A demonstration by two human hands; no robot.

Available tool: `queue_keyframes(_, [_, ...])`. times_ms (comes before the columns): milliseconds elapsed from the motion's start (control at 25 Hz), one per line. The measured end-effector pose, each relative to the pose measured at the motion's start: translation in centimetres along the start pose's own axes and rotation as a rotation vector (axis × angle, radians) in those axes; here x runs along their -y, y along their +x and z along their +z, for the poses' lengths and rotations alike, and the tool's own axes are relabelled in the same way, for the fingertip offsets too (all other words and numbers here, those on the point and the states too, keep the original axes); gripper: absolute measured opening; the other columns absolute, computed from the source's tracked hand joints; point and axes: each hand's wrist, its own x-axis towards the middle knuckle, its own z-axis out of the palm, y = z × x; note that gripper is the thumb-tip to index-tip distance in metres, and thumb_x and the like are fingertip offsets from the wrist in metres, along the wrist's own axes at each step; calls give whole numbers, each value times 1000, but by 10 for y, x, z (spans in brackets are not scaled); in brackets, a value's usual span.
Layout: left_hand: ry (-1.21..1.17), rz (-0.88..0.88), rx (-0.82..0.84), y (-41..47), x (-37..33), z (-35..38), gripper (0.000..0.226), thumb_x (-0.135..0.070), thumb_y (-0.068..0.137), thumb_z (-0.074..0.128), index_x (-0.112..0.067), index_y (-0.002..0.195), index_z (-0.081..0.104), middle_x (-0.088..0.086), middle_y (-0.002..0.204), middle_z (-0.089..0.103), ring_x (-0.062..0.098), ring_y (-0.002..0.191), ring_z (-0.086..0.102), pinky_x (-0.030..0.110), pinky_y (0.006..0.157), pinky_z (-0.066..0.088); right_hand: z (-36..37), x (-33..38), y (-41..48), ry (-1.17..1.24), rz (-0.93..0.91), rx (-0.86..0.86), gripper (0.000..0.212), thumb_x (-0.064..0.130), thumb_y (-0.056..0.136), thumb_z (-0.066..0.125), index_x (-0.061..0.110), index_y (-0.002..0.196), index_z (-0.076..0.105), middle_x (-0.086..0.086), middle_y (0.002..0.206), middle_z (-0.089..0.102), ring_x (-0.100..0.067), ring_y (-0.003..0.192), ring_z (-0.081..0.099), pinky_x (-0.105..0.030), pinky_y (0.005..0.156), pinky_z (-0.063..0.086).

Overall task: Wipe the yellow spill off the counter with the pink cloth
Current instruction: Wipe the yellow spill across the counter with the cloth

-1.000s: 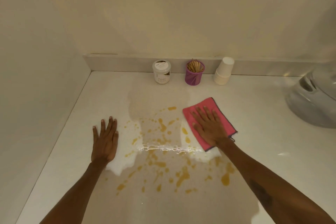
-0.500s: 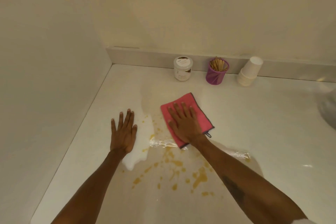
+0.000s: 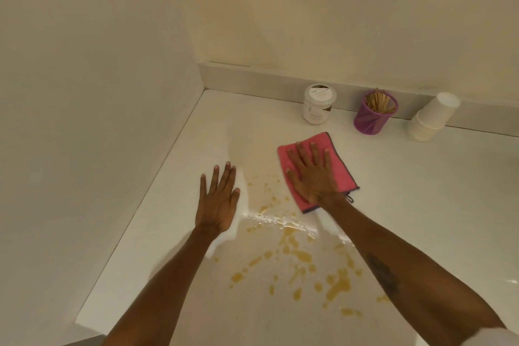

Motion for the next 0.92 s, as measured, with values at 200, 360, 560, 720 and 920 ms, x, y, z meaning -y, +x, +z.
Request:
queue_keyframes(200, [-16, 11, 27, -2, 0, -4, 61, -38, 103, 10, -17, 160, 6, 0, 168, 5, 27, 155, 4, 53, 124, 5, 17, 73, -50, -27, -200, 21, 66, 60, 101, -3, 34, 162, -1, -6, 171, -5, -37, 156, -7, -62, 123, -5])
queue_keyframes(360, [-39, 4, 36, -3, -1, -7, 60, -37, 104, 11, -18, 160, 3, -2, 168, 1, 25, 155, 0, 53, 125, 3, 6, 7, -97, -68, -342, 27, 65, 63, 101, -2, 40, 161, 0, 2, 170, 0, -31, 156, -9, -60, 124, -5])
queue_keyframes(560, [-43, 7, 27, -2, 1, -4, 59, -37, 104, 10, -20, 159, -4, -4, 168, -7, 23, 155, -8, 52, 125, 0, 1, -5, -29, 2, -58, -2, 65, 58, 101, 1, 36, 161, -4, 4, 171, -6, -41, 155, -12, -70, 120, -2])
queue_keyframes(720, [-40, 10, 2, -1, 2, 1, 59, -36, 105, 14, -20, 160, 0, -5, 168, -5, 23, 155, -6, 51, 125, 1, 9, 51, 6, -66, -174, 13, 65, 55, 99, 2, 35, 161, -5, 3, 171, -3, -48, 153, -7, -75, 117, 0])
queue_keyframes(920, [-42, 18, 19, 0, 2, 1, 60, -37, 103, 11, -19, 160, 2, -3, 168, -2, 24, 155, -5, 50, 125, -2, 22, 79, -8, -73, -259, -3, 63, 55, 101, 5, 38, 161, -2, 2, 172, 1, -48, 153, -7, -73, 118, -1])
